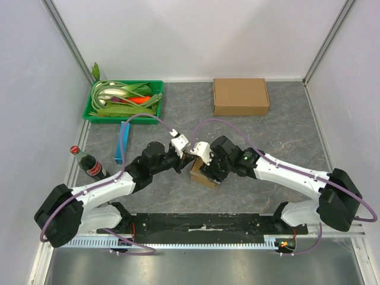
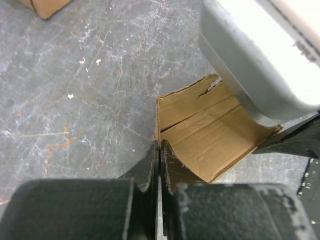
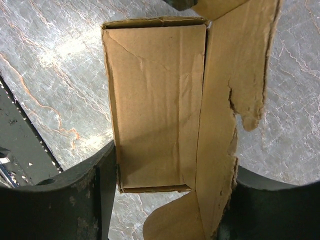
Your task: Fold the paper box
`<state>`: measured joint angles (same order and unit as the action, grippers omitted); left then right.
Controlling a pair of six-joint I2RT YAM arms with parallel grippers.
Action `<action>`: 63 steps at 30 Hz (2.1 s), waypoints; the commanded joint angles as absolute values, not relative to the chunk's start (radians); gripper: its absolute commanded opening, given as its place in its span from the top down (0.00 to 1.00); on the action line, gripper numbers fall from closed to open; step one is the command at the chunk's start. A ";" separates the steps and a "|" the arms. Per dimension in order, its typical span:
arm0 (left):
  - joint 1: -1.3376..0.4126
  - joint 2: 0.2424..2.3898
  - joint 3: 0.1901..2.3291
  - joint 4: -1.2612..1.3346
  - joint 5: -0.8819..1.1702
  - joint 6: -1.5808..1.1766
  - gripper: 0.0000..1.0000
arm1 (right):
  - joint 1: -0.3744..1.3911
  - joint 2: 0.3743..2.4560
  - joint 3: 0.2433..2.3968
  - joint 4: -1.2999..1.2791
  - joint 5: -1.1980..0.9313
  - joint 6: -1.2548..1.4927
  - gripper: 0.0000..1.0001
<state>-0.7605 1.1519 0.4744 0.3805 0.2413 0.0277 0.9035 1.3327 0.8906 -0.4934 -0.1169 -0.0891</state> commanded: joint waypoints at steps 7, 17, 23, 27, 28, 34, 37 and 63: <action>-0.767 1.161 0.571 0.222 0.258 -0.412 0.98 | 0.908 1.365 0.908 -0.468 -0.129 -0.081 0.38; -0.865 1.118 0.465 0.302 0.043 -0.437 0.98 | 0.910 1.371 0.911 -0.463 -0.135 -0.071 0.38; -0.896 1.120 0.436 0.304 0.003 -0.436 0.98 | 0.908 1.364 0.913 -0.462 -0.135 -0.067 0.38; -0.930 1.126 0.417 0.319 -0.074 -0.431 0.98 | 0.910 1.368 0.917 -0.460 -0.137 -0.064 0.38; -0.934 1.127 0.404 0.331 -0.083 -0.428 0.98 | 0.910 1.368 0.917 -0.462 -0.141 -0.063 0.38; -0.966 1.127 0.380 0.327 -0.139 -0.419 0.98 | 0.908 1.356 0.913 -0.457 -0.141 -0.054 0.39; -0.989 1.134 0.380 0.319 -0.179 -0.417 0.98 | 0.908 1.356 0.913 -0.448 -0.134 -0.019 0.38; -1.048 1.106 0.433 0.192 -0.318 -0.430 0.98 | 0.950 1.226 1.114 -0.928 0.173 0.638 0.73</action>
<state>-1.0313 1.1080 0.4271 0.3157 -0.2993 -0.4076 0.9401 1.2140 1.1152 -0.8940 0.1017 0.6174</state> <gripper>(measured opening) 0.029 0.312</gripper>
